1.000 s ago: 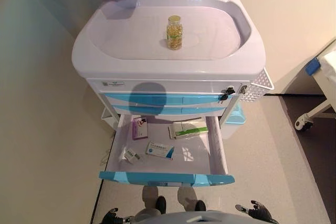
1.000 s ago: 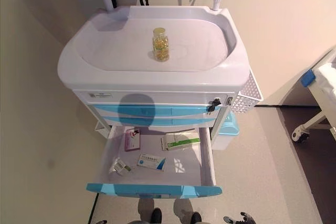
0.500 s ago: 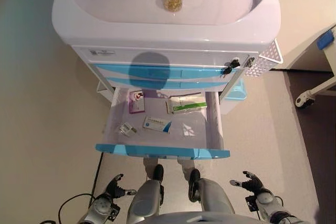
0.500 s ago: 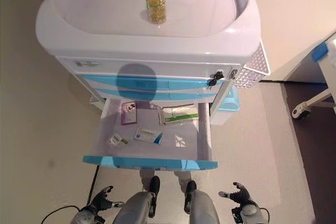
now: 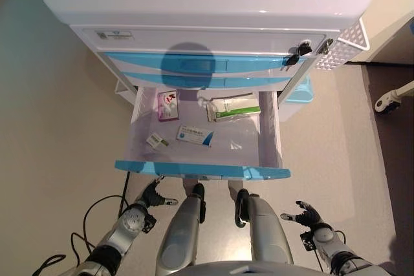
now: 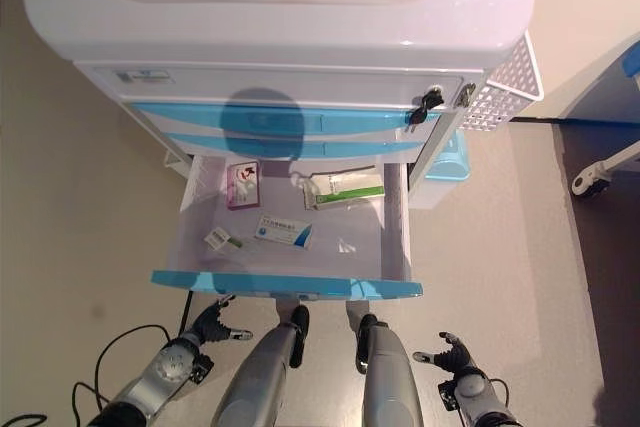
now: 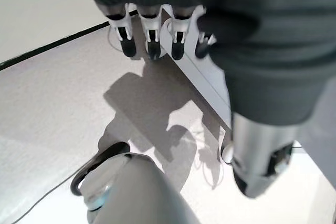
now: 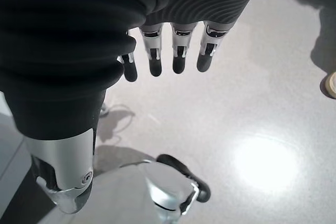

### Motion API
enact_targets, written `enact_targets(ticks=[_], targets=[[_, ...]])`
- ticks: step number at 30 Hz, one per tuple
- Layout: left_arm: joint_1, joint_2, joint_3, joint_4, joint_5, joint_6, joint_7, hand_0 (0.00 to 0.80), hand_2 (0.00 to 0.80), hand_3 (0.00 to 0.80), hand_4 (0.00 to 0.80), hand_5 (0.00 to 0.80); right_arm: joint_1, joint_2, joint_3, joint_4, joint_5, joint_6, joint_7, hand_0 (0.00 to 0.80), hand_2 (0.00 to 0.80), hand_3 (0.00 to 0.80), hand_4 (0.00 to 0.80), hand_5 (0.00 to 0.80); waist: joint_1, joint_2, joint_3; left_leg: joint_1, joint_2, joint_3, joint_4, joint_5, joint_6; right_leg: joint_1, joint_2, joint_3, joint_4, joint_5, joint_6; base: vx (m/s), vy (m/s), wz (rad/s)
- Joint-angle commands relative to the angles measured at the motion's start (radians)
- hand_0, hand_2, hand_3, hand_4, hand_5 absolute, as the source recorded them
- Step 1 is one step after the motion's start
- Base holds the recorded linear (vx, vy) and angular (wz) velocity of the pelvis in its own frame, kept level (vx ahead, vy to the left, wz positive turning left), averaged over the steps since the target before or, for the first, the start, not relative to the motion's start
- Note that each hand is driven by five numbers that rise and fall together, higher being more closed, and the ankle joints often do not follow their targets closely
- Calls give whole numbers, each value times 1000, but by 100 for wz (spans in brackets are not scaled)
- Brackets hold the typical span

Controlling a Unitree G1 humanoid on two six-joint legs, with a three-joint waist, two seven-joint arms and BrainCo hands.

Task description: Open the drawer and pick up the medicine

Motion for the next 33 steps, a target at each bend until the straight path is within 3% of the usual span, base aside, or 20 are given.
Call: enact_targets(ticks=[1,6,12,19,24,28,33], targets=[[13,18,27,-103,-17,-26,7,0,0,0,0,0,31,-50,16,-30,1,2,-1,0,0,0,0,0,-19,-6,-23,9,-25,36,61,-76,80,8,-1,45,-70,103,35,-25,39,-26],[-59,34,45,-190,-25,-23,33,0,0,0,0,0,45,-53,1,-26,12,7,4,0,0,0,0,0,-33,-8,-24,-21,-14,75,85,-93,89,-47,22,92,-54,106,35,-2,47,-20],[-193,51,52,-153,-34,-26,92,0,0,0,0,0,81,-50,14,-47,8,-2,11,0,0,0,0,0,-64,-22,-31,-37,6,120,91,-107,91,-88,53,141,-59,114,33,3,33,-28],[-346,88,85,-13,-74,-15,160,0,0,0,0,0,75,-45,33,-71,30,-11,17,0,0,0,0,0,-92,-40,-32,-52,34,186,95,-116,97,-127,92,207,-76,136,44,3,43,-43],[-530,185,104,175,-102,7,218,0,0,0,0,0,73,-46,57,-93,46,-26,23,0,0,0,0,0,-124,-62,-41,-64,65,232,98,-121,96,-153,119,244,-88,154,55,2,26,-33],[-644,240,82,297,-107,14,231,0,0,0,0,0,70,-51,83,-88,48,-30,34,0,0,0,0,0,-145,-77,-47,-67,77,245,96,-118,92,-154,123,254,-100,165,60,5,8,-27],[-665,258,83,318,-126,7,226,0,0,0,0,0,67,-53,92,-83,56,-32,36,0,0,0,0,0,-155,-81,-53,-60,80,251,72,-111,89,-153,125,260,-116,177,65,-5,-3,-7]])
